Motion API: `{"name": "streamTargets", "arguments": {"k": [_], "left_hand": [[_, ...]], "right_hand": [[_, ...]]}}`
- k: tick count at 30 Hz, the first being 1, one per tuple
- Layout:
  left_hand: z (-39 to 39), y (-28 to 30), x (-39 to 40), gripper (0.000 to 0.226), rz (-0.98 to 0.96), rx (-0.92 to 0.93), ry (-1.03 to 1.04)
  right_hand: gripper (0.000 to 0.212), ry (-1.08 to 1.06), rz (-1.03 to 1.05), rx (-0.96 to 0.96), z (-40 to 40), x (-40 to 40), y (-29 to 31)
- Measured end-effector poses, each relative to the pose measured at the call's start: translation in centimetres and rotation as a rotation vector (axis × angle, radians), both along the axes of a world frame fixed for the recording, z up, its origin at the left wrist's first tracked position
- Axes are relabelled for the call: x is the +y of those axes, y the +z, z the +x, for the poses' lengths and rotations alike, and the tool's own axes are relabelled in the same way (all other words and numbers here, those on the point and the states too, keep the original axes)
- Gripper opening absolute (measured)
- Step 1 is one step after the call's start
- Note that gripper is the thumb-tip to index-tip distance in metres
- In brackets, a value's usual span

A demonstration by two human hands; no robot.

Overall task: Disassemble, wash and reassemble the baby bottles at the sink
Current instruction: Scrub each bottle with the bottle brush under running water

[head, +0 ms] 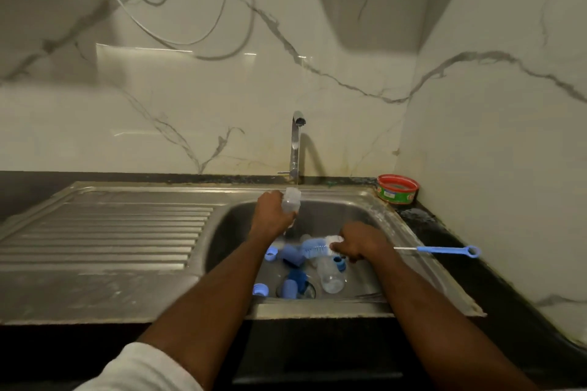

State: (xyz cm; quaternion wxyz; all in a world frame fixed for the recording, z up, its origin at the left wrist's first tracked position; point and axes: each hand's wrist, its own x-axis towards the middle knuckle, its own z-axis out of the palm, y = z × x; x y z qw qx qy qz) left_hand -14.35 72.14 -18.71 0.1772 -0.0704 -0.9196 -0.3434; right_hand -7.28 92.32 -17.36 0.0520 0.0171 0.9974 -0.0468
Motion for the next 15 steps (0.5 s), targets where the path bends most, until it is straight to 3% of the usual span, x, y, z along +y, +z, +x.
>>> {"name": "streamTargets", "arguments": {"k": [3, 8, 15], "left_hand": [[1.5, 0.9, 1.1, 0.041, 0.094, 0.005, 0.046], [1.2, 0.0, 1.5, 0.024, 0.023, -0.029, 0.073], [-2.0, -1.1, 0.5, 0.036, 0.12, -0.017, 0.029]], "right_hand": [[0.035, -0.008, 0.002, 0.032, 0.9, 0.5, 0.3], [0.042, -0.016, -0.019, 0.079, 0.4, 1.0, 0.0], [0.044, 0.0, -0.033, 0.106, -1.0, 1.1, -0.3]]}}
